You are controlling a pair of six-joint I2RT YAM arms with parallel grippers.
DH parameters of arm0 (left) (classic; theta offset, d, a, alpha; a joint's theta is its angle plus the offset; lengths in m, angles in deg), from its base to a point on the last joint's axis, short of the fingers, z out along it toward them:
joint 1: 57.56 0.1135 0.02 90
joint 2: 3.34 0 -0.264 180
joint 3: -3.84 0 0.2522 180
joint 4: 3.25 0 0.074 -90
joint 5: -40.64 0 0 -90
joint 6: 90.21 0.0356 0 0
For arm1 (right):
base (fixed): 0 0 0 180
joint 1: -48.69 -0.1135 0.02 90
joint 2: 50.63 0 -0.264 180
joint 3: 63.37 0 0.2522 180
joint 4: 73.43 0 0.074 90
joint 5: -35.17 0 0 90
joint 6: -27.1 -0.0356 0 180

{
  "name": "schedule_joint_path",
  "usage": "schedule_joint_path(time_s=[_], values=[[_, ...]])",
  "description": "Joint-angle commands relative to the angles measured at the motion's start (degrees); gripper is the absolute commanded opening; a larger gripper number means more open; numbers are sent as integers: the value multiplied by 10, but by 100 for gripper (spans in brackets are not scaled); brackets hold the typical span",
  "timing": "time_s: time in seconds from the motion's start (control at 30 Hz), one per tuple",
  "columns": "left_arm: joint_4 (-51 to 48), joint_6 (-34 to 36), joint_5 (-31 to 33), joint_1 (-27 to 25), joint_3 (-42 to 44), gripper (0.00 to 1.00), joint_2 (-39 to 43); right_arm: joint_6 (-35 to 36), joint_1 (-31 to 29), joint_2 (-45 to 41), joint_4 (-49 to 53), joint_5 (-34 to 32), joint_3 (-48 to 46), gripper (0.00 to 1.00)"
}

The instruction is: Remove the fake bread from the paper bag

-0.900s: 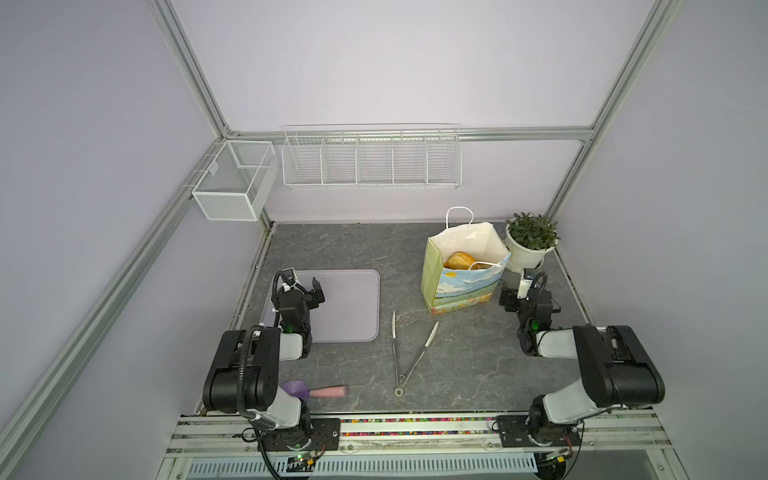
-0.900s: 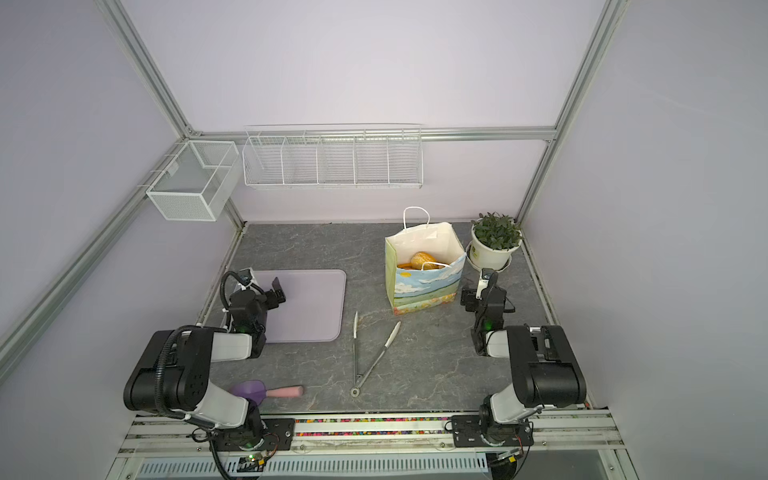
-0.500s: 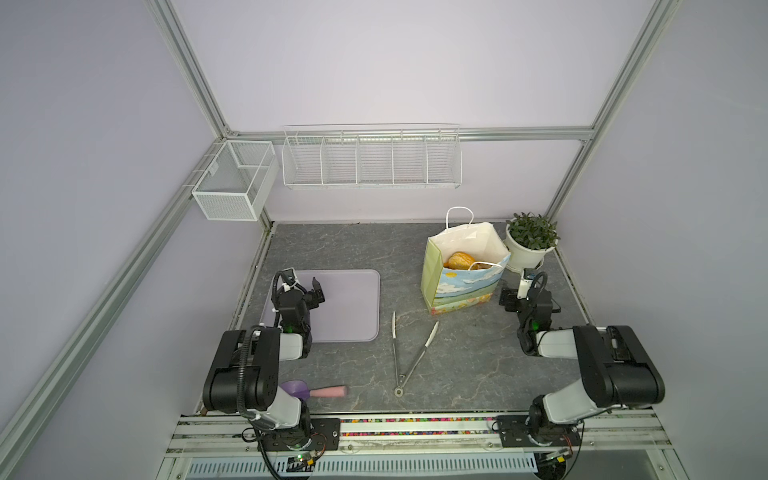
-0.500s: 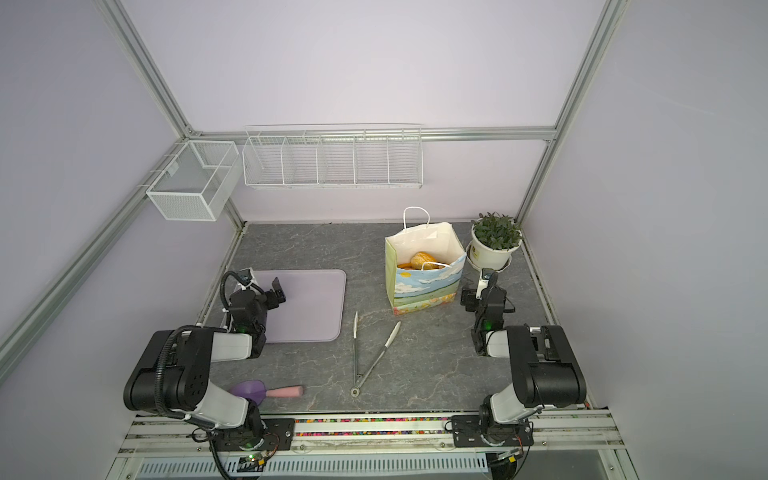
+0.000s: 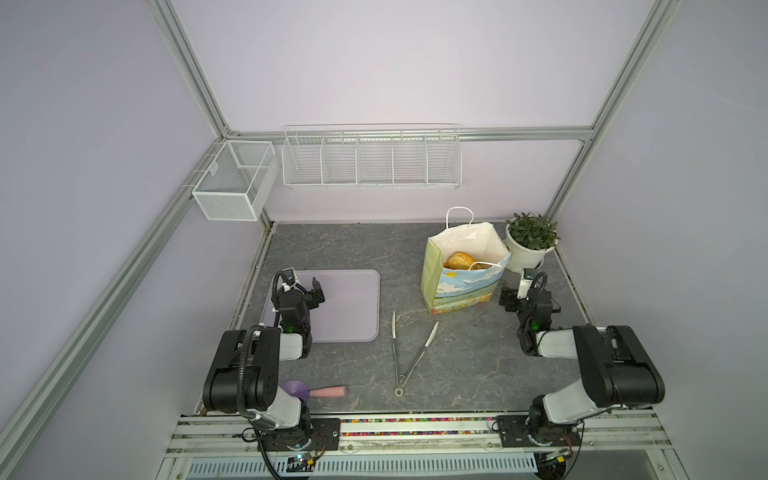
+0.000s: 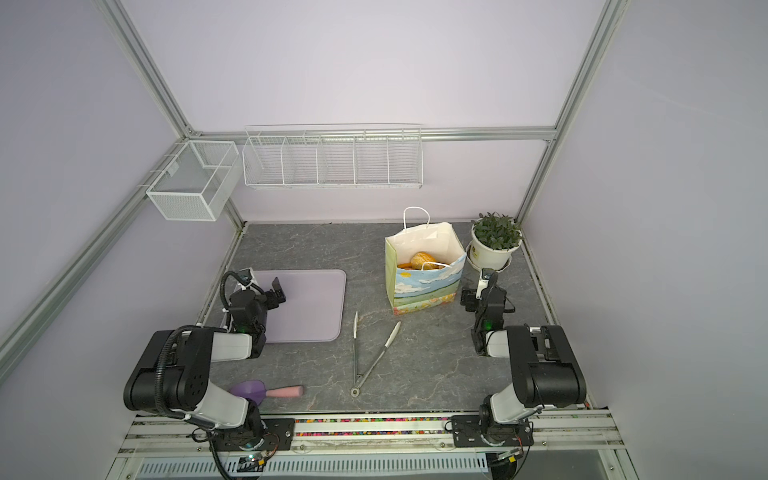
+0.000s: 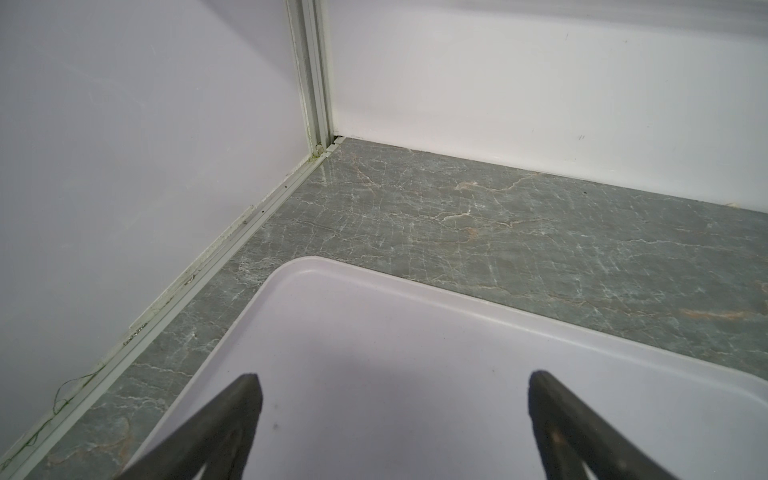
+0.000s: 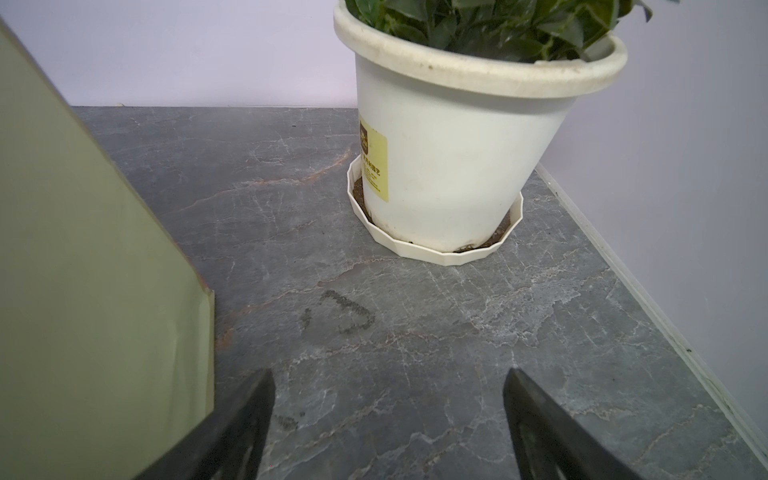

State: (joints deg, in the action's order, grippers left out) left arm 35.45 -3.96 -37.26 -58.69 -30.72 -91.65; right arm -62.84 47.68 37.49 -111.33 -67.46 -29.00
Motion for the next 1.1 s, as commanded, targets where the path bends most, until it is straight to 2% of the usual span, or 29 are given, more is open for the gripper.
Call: schedule_joint_path(time_s=[0.0, 0.67, 0.7, 0.83, 0.93, 1.07], values=[[9, 9, -2, 2, -6, 99, -3, 7, -3, -1, -5, -5, 5, 88], [11, 8, -8, 2, -5, 99, -2, 7, -3, -3, -8, -5, 2, 88], [12, 11, -15, 2, -5, 99, -1, 2, -3, -5, -12, -20, 1, 88], [-12, 12, -14, 2, 3, 99, 47, -6, 0, -51, 20, -27, -2, 89], [-141, -1, -4, 2, -23, 99, 135, -23, 2, -121, 158, -35, 31, 88], [-298, -57, -15, 2, -82, 99, 218, -60, 1, -191, 358, -53, 94, 89]])
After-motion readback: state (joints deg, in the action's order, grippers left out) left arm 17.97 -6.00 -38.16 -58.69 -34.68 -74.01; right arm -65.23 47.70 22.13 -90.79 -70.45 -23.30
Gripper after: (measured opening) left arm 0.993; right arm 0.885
